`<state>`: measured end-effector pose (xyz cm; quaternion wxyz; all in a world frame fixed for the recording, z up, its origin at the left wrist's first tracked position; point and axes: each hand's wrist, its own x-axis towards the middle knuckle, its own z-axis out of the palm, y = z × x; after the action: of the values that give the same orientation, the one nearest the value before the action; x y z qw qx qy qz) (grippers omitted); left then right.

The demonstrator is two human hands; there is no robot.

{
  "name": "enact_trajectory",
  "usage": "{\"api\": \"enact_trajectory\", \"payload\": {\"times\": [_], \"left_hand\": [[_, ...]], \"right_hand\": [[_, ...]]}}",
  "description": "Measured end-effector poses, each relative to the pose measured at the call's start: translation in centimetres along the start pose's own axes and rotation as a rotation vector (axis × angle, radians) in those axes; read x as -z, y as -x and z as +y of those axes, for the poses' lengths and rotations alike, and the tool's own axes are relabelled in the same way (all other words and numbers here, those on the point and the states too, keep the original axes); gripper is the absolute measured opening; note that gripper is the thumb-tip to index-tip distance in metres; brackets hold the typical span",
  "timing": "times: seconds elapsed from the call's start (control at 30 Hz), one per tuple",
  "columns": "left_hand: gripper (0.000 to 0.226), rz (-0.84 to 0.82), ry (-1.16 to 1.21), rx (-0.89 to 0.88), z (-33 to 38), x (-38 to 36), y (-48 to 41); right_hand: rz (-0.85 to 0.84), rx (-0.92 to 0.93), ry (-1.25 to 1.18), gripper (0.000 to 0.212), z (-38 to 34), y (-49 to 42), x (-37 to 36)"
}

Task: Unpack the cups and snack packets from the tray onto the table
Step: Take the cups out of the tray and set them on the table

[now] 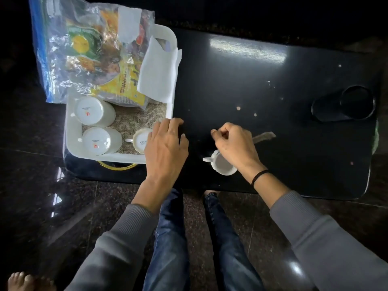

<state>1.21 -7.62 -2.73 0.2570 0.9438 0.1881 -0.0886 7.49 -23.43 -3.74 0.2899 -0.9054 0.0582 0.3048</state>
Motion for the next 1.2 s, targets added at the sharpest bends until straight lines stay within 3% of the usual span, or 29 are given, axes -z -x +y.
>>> {"api": "enact_trajectory", "payload": {"times": [0.13,0.3,0.6,0.7,0.87,1.1,1.2], "left_hand": [[0.052,-0.073,-0.227,0.026,-3.0,1.1,-0.2],[0.062,-0.139,-0.141,0.090,-6.1,1.7,-0.2],[0.069,-0.216,-0.129,0.011,-6.9,2.8,-1.6],[0.065,-0.128,-0.008,-0.009,-5.7,3.6,-1.9],[0.058,-0.034,0.284,0.013,-2.6,4.6,-2.6],[0.064,-0.265,0.833,0.145,2.6,3.3,-3.3],[0.064,-0.351,0.983,0.158,5.1,1.7,-2.8]], "right_hand": [[-0.103,0.101,-0.053,0.023,-3.6,0.1,-2.4],[-0.308,0.105,-0.248,0.016,-6.4,0.1,-5.8],[-0.316,0.053,-0.339,0.013,-6.5,0.0,-6.7],[-0.245,0.064,-0.395,0.015,-5.9,0.1,-5.7],[-0.175,0.047,-0.548,0.038,-4.7,0.1,-3.1],[-0.262,0.015,-0.743,0.055,-1.6,-0.4,2.3],[-0.263,0.009,-0.780,0.051,0.7,0.0,4.9]]}}
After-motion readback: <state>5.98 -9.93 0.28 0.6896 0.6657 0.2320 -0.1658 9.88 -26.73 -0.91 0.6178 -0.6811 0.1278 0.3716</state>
